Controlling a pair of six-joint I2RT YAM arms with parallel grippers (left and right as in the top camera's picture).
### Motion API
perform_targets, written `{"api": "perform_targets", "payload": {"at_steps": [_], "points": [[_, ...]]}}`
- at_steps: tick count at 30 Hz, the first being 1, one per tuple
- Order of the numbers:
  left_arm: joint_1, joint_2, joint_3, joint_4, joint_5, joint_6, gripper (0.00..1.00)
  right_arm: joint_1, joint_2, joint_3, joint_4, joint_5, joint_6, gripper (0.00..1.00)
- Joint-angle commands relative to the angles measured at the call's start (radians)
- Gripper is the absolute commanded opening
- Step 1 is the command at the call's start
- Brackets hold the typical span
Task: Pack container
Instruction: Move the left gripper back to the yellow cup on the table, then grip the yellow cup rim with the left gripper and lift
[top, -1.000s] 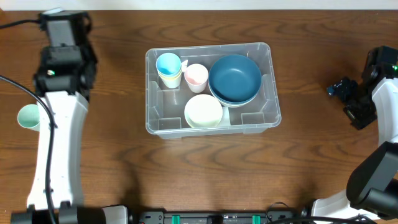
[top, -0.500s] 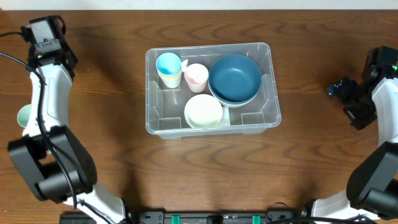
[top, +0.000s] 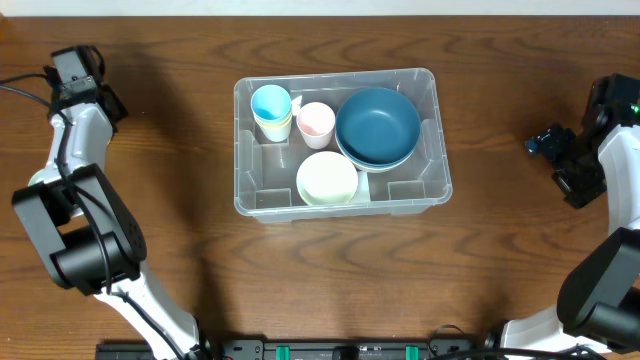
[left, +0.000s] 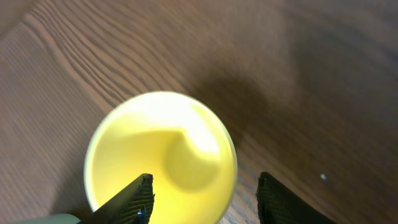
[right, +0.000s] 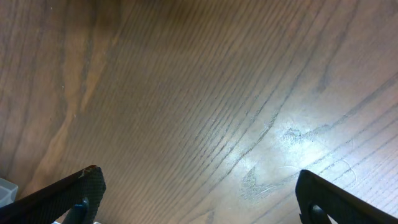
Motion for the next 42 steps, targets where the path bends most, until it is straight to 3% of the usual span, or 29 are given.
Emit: {"api": "perform_targets", "payload": {"at_steps": [1,10,17,24,30,38,42], "points": [[-0.003,0.01,0.005,-0.014,0.013,-0.005,0.49,-0.003,-0.001,0.004,0.001,0.004,0.013,0.99],[-0.006,0.049,0.005,-0.076,0.066,-0.006,0.29,-0.003,-0.001,0.004,0.001,0.004,0.013,0.99],[-0.008,0.042,0.006,-0.111,0.072,-0.006,0.06,-0.003,-0.001,0.004,0.001,0.004,0.013,0.99],[-0.056,-0.05,0.006,-0.161,0.073,-0.01,0.06,-0.003,-0.001,0.004,0.001,0.004,0.013,0.99],[-0.163,-0.261,0.006,-0.162,0.073,-0.01,0.06,-0.003,-0.001,0.004,0.001,0.004,0.013,0.99],[-0.393,-0.576,0.006,-0.222,0.082,-0.009,0.06,-0.003,-0.001,0.004,0.001,0.004,0.013,0.99],[-0.532,-0.636,0.006,-0.225,0.151,-0.008,0.06,-0.003,-0.001,0.004,0.001,0.004,0.013,0.99]]}}
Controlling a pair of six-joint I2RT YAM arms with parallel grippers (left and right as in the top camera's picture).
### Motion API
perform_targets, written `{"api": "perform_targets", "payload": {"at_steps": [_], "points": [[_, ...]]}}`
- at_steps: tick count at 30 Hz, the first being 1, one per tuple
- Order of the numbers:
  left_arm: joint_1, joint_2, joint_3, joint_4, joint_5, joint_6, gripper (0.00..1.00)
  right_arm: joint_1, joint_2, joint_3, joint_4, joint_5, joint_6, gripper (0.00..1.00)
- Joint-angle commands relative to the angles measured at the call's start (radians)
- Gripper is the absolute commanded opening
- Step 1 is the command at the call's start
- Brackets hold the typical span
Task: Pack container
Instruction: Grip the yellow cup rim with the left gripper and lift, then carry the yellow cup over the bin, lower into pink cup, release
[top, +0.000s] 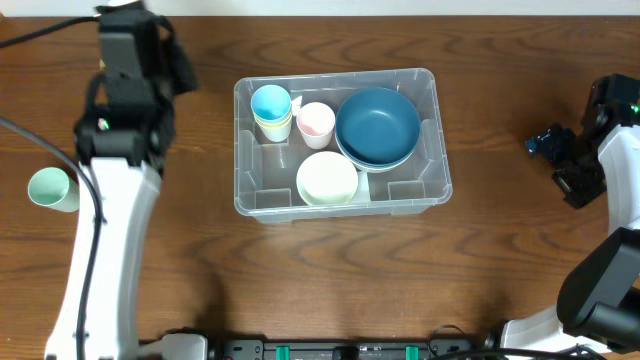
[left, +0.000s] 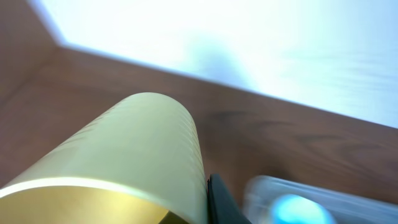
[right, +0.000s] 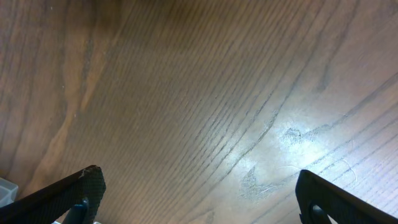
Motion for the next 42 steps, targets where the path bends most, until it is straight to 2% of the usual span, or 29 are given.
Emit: {"api": "perform_targets", "payload": {"at_steps": [1,9,19,38,39,42], "points": [[-0.106,-0.01,0.008,-0.005,0.069,0.005,0.06,-0.003,-0.001,0.004,0.001,0.004,0.013,0.99],[-0.309,0.113,0.007,-0.023,0.074,0.012,0.06,-0.003,-0.001,0.004,0.001,0.004,0.013,0.99],[-0.452,0.298,0.007,-0.036,0.073,0.104,0.06,-0.003,-0.001,0.003,0.001,0.004,0.013,0.99],[-0.479,0.425,0.007,-0.065,0.069,0.169,0.06,-0.003,-0.001,0.004,0.001,0.004,0.013,0.99],[-0.479,0.425,0.007,-0.065,0.068,0.17,0.13,-0.003,-0.001,0.004,0.001,0.004,0.013,0.99],[-0.477,0.426,0.007,-0.058,0.053,0.173,0.49,-0.003,-0.001,0.003,0.001,0.004,0.013,0.99]]}}
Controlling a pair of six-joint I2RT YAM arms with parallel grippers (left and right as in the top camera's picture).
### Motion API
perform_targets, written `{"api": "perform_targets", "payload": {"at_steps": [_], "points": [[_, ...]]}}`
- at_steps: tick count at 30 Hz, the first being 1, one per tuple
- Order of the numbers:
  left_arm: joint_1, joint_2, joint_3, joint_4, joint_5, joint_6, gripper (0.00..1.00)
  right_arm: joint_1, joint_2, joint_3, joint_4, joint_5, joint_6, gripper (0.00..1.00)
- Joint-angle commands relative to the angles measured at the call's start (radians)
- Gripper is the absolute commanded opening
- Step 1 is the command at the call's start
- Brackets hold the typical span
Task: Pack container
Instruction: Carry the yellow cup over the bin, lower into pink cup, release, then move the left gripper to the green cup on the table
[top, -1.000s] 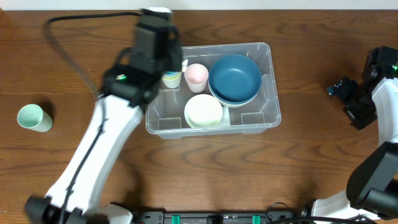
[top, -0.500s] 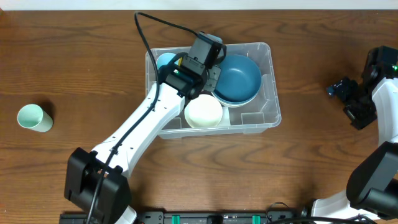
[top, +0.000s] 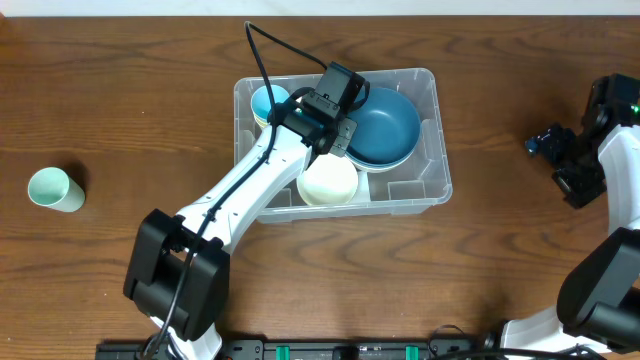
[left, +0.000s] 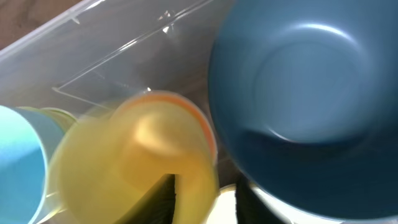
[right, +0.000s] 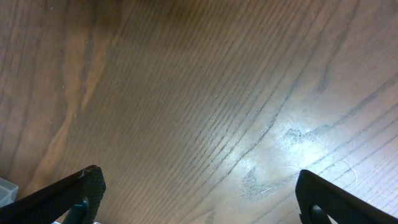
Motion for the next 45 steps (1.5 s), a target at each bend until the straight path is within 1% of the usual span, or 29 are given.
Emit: {"api": "perform_targets", "payload": {"at_steps": [1,3,4,6,11,16,19,23,24,25,27,29,33,36,41,45], "points": [[0.005,-0.003,0.007,0.009,-0.032,0.014,0.58,-0.003,-0.001,0.004,0.001,0.004,0.013,0.99],[0.005,-0.003,0.007,0.014,-0.058,0.014,0.7,-0.003,-0.001,0.004,0.001,0.004,0.013,0.99],[0.005,-0.003,0.008,0.018,-0.066,0.015,0.74,-0.003,-0.001,0.004,0.001,0.004,0.013,0.99],[0.006,-0.007,0.008,0.032,-0.094,0.018,0.77,-0.003,-0.001,0.004,0.001,0.004,0.013,0.99],[0.029,-0.05,0.037,0.027,-0.117,0.017,0.78,-0.003,-0.001,0.003,0.0,0.004,0.013,0.99],[0.112,-0.179,0.044,0.008,-0.117,-0.056,0.79,-0.003,-0.001,0.004,0.001,0.004,0.013,0.99],[0.198,-0.273,0.044,-0.007,-0.117,-0.1,0.79,-0.004,-0.001,0.004,0.001,0.004,0.013,0.99],[0.356,-0.373,0.044,-0.05,-0.117,-0.115,0.8,-0.003,-0.001,0.004,0.001,0.004,0.013,0.99],[0.399,-0.386,0.044,-0.069,-0.117,-0.115,0.8,-0.003,-0.001,0.004,0.001,0.004,0.013,0.99],[0.439,-0.393,0.044,-0.089,-0.117,-0.116,0.83,-0.003,-0.001,0.003,0.0,0.004,0.013,0.99],[0.537,-0.395,0.043,-0.156,-0.117,-0.143,0.84,-0.003,-0.001,0.003,0.0,0.004,0.013,0.99],[0.626,-0.388,0.037,-0.214,-0.118,-0.2,0.83,-0.003,-0.001,0.004,0.001,0.004,0.013,0.99],[0.828,-0.347,0.016,-0.301,-0.116,-0.367,0.84,-0.003,-0.001,0.004,0.001,0.004,0.013,0.99],[0.938,-0.308,0.0,-0.337,-0.107,-0.442,0.84,-0.003,-0.001,0.004,0.001,0.004,0.013,0.99],[1.065,-0.224,-0.008,-0.366,-0.105,-0.5,0.86,-0.003,-0.001,0.004,0.001,0.004,0.013,0.99],[1.115,-0.153,-0.008,-0.36,-0.094,-0.508,0.86,-0.003,-0.001,0.004,0.001,0.004,0.013,0.99]]}}
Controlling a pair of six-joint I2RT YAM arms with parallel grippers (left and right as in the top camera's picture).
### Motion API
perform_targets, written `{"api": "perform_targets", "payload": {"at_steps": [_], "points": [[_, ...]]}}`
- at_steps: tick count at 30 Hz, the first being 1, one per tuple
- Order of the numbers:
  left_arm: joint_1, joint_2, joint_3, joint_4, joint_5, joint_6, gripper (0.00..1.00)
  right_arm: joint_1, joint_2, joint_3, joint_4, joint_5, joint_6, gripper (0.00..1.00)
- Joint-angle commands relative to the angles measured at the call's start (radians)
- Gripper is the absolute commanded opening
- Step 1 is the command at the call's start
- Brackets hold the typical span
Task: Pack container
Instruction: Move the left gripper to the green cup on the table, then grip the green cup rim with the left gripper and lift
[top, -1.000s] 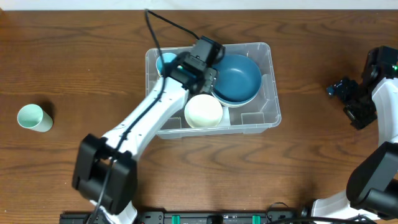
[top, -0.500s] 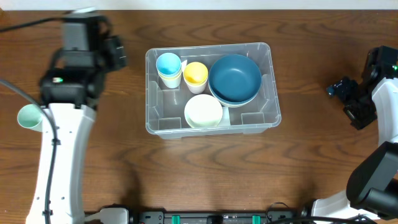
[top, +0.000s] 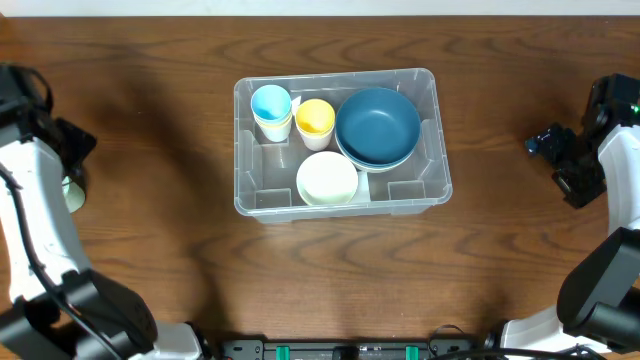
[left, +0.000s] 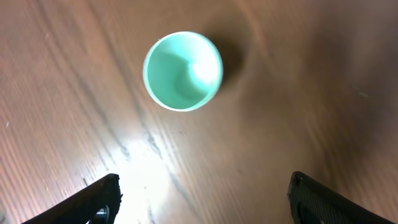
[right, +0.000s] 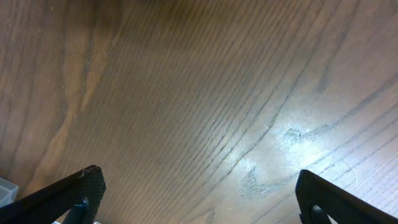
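The clear plastic container (top: 340, 206) sits mid-table. Inside it stand a light blue cup (top: 271, 102) on top of a cup stack, a yellow cup (top: 315, 117) beside it, a blue bowl (top: 377, 125) and a pale bowl (top: 327, 178). A mint green cup (left: 183, 71) stands upright on the wood at the far left, mostly hidden under my left arm in the overhead view. My left gripper (left: 202, 199) is open above the table just short of that cup. My right gripper (right: 199, 199) is open over bare wood at the far right.
The table's back edge runs along the top of the overhead view. The right arm (top: 600, 150) rests near the right edge, well away from the container. Bare wood surrounds the mint cup.
My left gripper held the yellow cup over the pink cup inside the container. Now the yellow cup stands there by itself, and the gripper is open above the mint cup at the far left.
My left gripper was around the yellow cup on the table at the far left. Then it held the cup lifted near the back edge, then over the pink cup in the container. The cup now stands in the container and the gripper is open over the mint cup. The right arm stayed still.
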Motion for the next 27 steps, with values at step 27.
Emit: {"api": "perform_targets", "payload": {"at_steps": [27], "points": [[0.041,0.29,-0.01,0.227,0.049,0.11,0.71,-0.003,-0.001,0.004,0.0,0.004,0.013,0.99]]}}
